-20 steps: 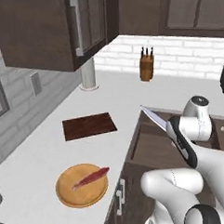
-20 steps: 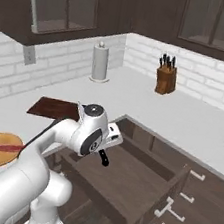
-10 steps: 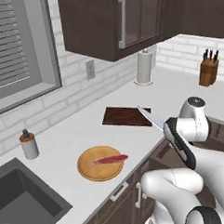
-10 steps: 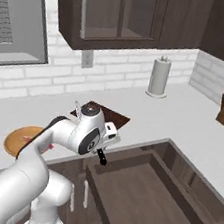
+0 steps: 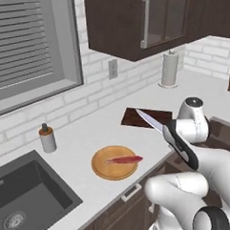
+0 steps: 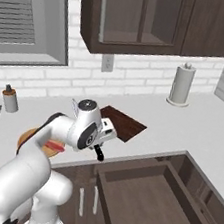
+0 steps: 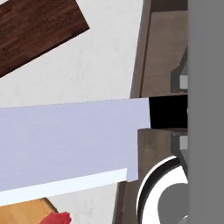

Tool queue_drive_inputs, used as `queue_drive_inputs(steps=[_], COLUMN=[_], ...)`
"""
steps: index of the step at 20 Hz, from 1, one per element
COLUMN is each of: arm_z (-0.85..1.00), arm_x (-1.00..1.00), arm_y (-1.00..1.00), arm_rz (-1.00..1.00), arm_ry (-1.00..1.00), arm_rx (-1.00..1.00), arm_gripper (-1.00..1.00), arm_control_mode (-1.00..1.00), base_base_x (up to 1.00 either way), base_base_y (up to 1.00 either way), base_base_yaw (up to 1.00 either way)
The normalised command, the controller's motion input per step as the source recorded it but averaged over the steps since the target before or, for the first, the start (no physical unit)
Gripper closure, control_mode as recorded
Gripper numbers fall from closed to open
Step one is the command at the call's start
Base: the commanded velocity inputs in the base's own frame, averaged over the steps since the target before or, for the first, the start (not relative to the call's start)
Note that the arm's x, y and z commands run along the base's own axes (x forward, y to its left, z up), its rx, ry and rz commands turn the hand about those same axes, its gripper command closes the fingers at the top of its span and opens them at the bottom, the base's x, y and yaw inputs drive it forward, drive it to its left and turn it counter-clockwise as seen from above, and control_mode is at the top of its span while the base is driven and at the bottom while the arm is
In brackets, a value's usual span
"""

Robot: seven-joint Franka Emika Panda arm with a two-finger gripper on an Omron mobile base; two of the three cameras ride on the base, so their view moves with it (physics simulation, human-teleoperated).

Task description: Pick up the knife from the drawer and place it on the cutting board. Then place the meat from the plate to the cutting board.

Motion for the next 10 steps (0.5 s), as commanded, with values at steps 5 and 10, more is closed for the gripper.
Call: queue_drive_inputs(steps=[5,10], arm_z=[0.00,0.09], arm_x=[0.19,1.00], arm_y=[0.00,-0.12], arm_rz=[0.00,0.03], arm_ry=[0.02,0.11], arm_rx=[0.00,0.01], arm_gripper=[1.00,1.00], arm_control_mode=[-1.00,-1.00], base_base_x=[0.59,0.00], base_base_y=[0.00,0.00], base_base_yaw=[0.00,0.00])
